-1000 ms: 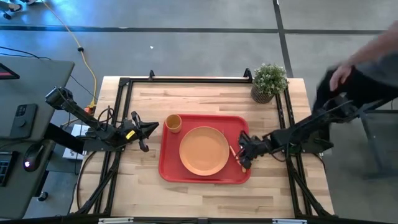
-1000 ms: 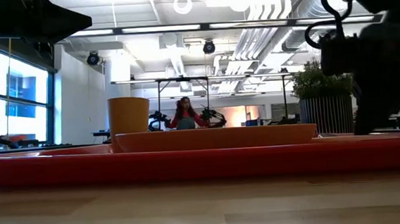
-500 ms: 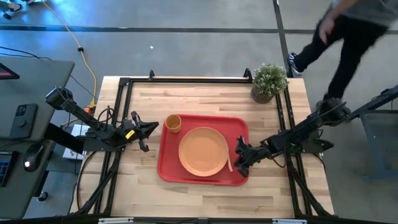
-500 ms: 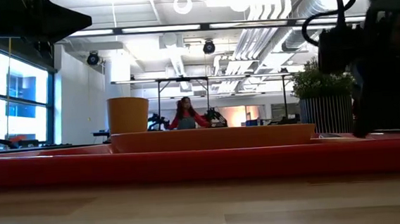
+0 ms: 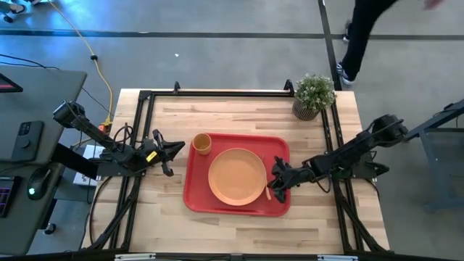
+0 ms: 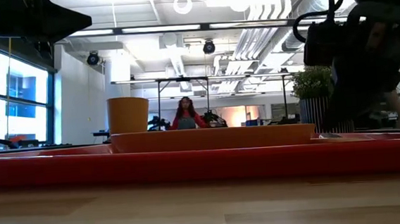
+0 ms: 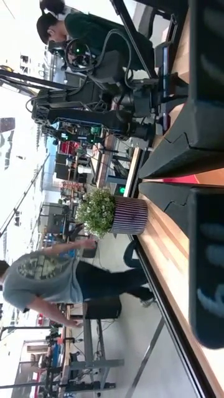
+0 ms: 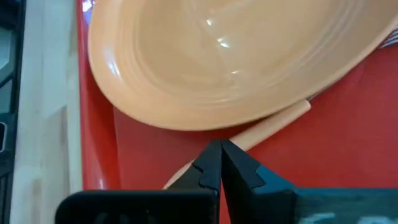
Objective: Pick and place plate/cup/fork/spoon on tray
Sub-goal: Adjust the orange fork
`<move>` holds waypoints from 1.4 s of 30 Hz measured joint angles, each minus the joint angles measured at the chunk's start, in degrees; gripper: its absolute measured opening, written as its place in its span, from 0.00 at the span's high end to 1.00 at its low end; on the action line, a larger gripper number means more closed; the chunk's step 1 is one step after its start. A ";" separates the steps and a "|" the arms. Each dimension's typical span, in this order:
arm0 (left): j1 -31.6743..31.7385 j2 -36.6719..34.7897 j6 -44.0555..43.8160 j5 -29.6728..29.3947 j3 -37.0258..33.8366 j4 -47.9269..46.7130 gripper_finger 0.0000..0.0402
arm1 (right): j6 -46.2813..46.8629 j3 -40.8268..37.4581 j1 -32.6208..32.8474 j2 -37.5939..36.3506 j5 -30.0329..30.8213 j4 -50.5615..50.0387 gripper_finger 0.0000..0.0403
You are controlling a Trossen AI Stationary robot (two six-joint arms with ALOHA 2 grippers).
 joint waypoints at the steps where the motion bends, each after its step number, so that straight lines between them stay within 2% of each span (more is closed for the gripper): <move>1: 0.00 0.00 0.04 -0.16 0.00 -0.02 0.98 | 0.00 0.00 0.00 0.54 0.00 0.38 1.00; 8: 0.00 0.00 0.08 -1.74 0.00 -0.14 0.98 | -0.02 0.10 -0.11 5.12 -0.88 5.99 1.00; 16: 0.00 0.00 -0.52 -1.82 0.00 -0.21 0.98 | 2.10 0.01 0.78 7.03 -1.47 5.56 1.00; 24: 0.00 -0.01 -0.53 -1.82 0.00 -0.20 0.98 | 1.23 -0.15 0.94 2.14 -1.82 4.83 1.00; 30: 0.00 0.00 -0.55 -1.93 0.00 -0.19 0.98 | 0.81 -0.13 0.61 -1.80 1.66 -3.81 1.00; 42: 0.00 0.00 -0.53 -2.61 0.00 -0.25 0.98 | 8.41 -0.11 0.26 -0.81 -3.32 -6.25 1.00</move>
